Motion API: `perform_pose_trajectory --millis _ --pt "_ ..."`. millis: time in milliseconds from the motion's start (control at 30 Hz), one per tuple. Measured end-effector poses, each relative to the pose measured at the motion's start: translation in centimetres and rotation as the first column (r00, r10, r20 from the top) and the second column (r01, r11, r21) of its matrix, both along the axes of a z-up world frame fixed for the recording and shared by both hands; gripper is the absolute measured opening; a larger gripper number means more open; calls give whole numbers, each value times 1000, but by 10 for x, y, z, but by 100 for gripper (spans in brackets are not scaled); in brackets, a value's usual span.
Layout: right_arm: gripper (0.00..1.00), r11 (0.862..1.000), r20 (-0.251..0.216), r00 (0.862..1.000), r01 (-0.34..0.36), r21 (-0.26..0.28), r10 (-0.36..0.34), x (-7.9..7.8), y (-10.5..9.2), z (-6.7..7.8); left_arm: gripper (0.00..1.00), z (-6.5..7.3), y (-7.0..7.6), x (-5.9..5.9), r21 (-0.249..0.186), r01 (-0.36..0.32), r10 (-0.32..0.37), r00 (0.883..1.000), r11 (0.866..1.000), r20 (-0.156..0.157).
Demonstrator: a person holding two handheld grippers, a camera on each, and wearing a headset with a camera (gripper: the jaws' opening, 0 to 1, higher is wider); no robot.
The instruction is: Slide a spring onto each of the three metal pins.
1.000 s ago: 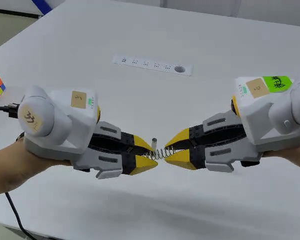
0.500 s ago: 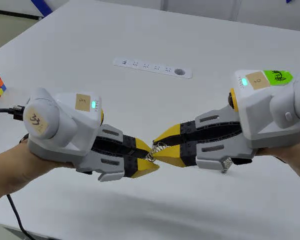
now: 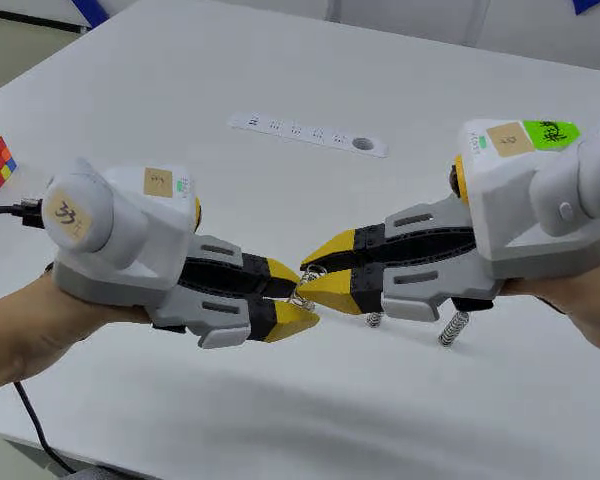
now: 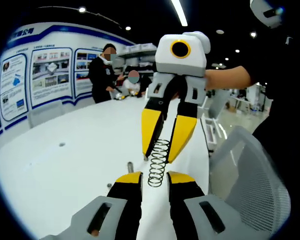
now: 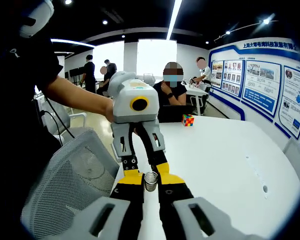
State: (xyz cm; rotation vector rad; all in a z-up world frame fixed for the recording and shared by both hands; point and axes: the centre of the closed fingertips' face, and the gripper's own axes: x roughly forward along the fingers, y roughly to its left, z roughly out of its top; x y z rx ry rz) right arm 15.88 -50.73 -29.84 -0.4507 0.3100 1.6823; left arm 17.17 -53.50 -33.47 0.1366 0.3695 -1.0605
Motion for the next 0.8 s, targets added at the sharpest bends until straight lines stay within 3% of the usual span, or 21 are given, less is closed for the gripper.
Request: perform_pose_trajectory --millis 133,233,400,500,567,667,800 --pt "11 1000 3 1000 -2 4 2 1 2 3 27 -2 7 1 12 -24 24 1000 1000 -7" --pt "11 1000 19 1000 -1 2 1 5 3 5 37 0 14 3 2 -47 47 999 999 5" --pt "11 999 37 999 39 10 -40 27 3 11 44 1 33 5 8 -104 104 995 995 6" --pt "11 997 43 996 79 -3 -79 43 3 8 47 -1 45 3 18 -134 134 991 991 4" --pt "11 996 38 995 89 -4 -89 50 4 6 51 2 51 3 7 -155 155 988 988 19" --pt "11 994 36 993 112 -15 -112 61 5 0 56 3 57 1 -6 -170 170 985 985 11" --pt "11 987 34 988 155 -45 -154 74 6 -13 63 -1 65 2 11 -197 197 980 980 7"
